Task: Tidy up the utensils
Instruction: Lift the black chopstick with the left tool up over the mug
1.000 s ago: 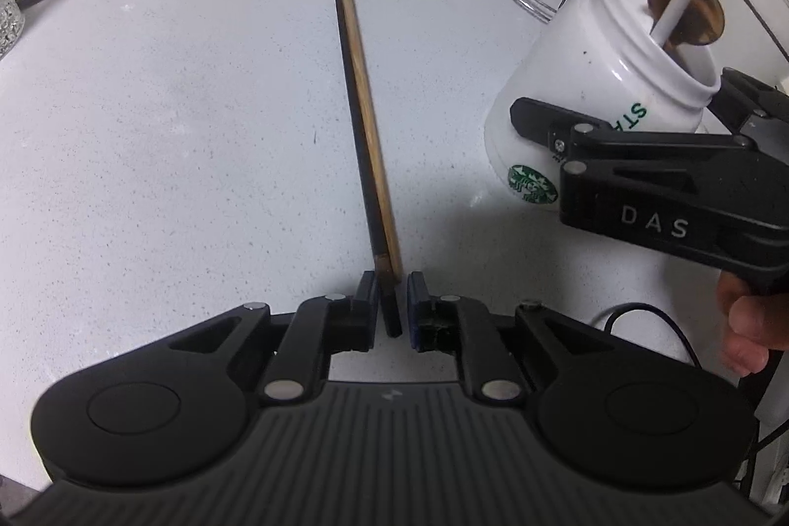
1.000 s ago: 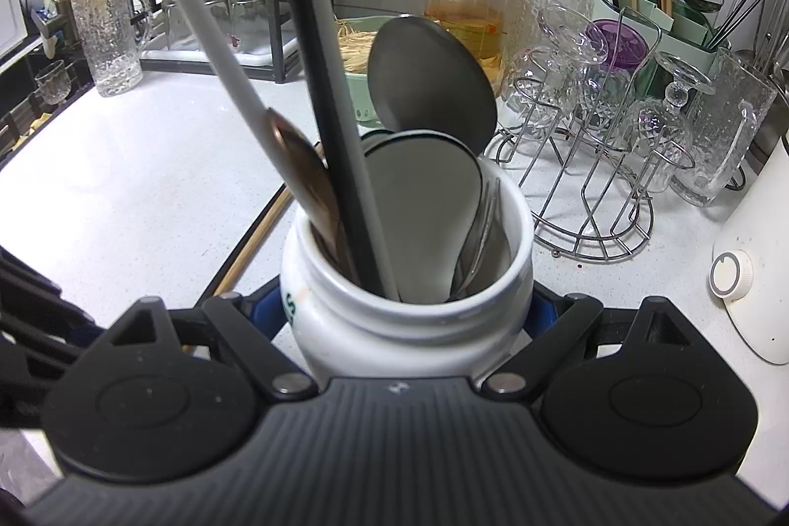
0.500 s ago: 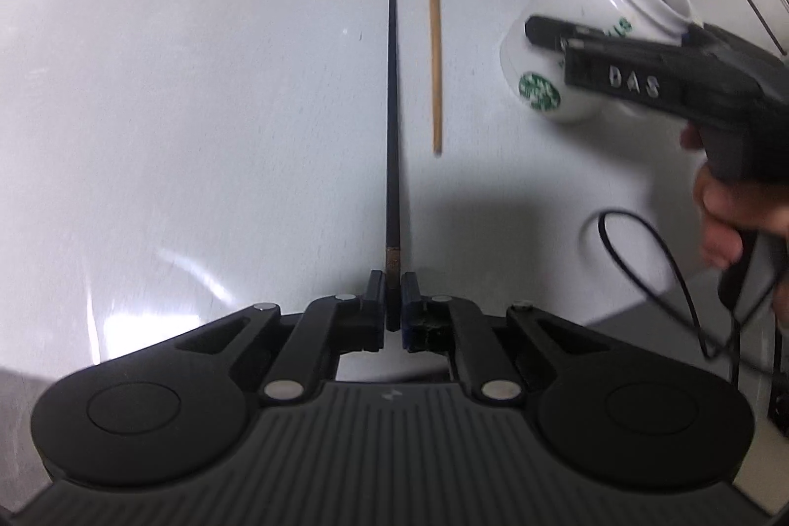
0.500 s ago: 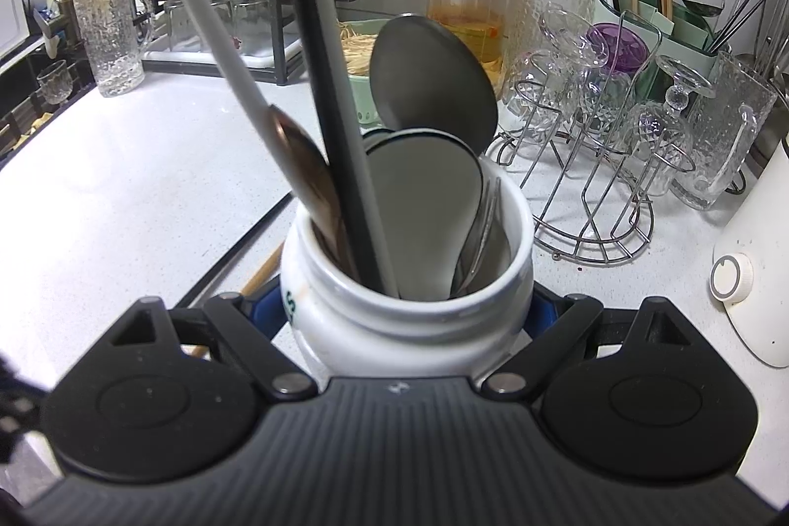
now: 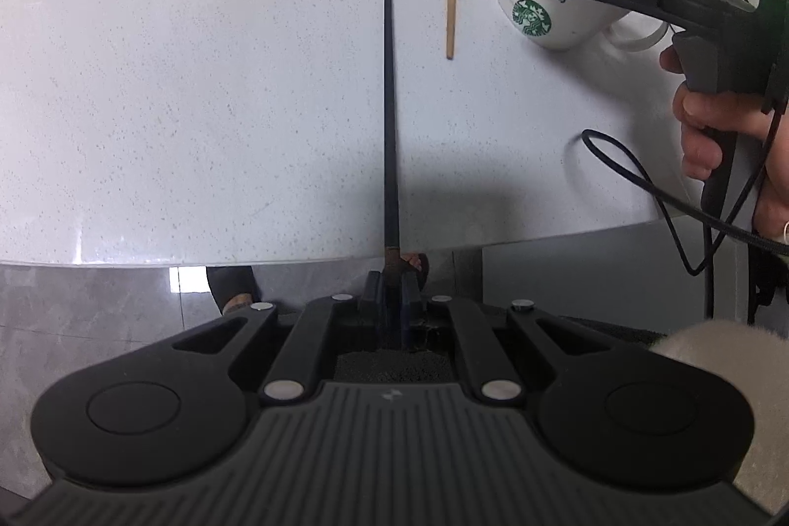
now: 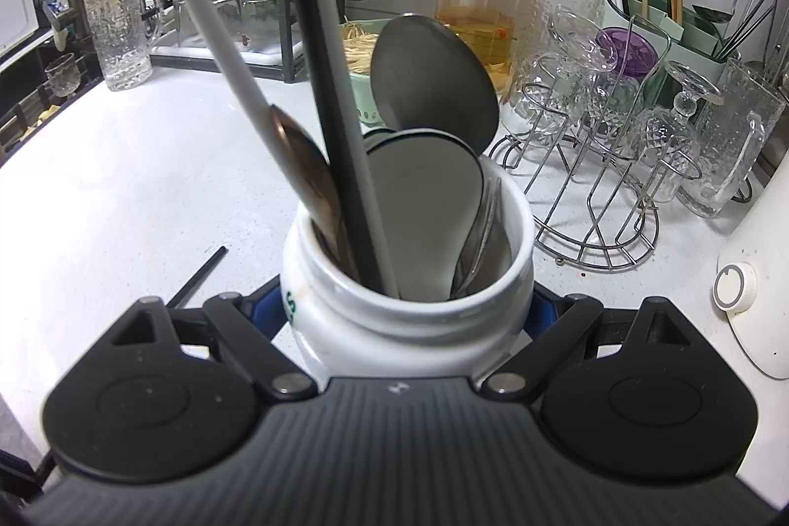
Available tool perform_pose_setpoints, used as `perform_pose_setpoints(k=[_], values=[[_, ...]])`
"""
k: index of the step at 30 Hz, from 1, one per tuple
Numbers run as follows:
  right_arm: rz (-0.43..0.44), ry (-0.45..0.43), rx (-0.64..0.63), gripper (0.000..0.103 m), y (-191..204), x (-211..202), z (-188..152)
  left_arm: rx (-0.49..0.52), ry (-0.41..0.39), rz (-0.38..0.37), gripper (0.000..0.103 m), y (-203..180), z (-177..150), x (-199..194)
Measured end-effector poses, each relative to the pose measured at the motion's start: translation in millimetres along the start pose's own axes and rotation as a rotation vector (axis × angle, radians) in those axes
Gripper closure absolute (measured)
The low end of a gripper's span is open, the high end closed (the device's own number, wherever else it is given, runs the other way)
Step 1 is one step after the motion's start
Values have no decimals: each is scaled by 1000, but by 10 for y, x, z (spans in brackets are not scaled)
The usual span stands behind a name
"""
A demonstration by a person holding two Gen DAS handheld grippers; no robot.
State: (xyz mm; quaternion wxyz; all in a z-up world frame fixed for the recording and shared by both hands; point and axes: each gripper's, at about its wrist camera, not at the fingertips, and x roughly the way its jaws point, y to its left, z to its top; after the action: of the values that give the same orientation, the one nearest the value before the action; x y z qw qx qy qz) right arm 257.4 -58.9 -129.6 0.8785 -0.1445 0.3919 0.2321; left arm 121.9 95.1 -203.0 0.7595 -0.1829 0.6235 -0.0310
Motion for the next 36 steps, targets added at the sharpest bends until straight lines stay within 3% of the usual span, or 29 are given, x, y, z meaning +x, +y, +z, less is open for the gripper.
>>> perform_pose_setpoints(k=[2, 6, 8, 13, 16, 17, 18, 21, 28, 36], values=[[-1, 0, 2, 10, 0, 0, -1, -14, 29, -7, 94, 32, -1, 27], [-4, -1, 3, 10, 5, 0, -2, -25, 44, -4, 73, 83, -1, 60], [-4, -2, 2, 10, 8, 0, -6, -23, 27, -8, 73, 73, 19, 64], [-5, -2, -1, 10, 9, 0, -4, -65, 44, -74, 73, 125, 78, 176], [-6, -3, -5, 10, 11, -1, -6, -84, 49, -67, 76, 136, 83, 237], [-5, -4, -7, 10, 11, -1, -6, -82, 43, -63, 80, 131, 85, 251], [-3, -4, -7, 10, 8, -1, -7, -81, 42, -56, 92, 131, 91, 258], [-3, -3, -7, 10, 7, 2, -3, -54, 20, -9, 95, 100, 106, 198], [-12, -21, -18, 9, 20, 3, -32, -4, -74, 21, 96, 4, 240, -287], [-38, -33, -37, 8, 65, 19, -50, 90, -234, 48, 96, -199, 754, -984]])
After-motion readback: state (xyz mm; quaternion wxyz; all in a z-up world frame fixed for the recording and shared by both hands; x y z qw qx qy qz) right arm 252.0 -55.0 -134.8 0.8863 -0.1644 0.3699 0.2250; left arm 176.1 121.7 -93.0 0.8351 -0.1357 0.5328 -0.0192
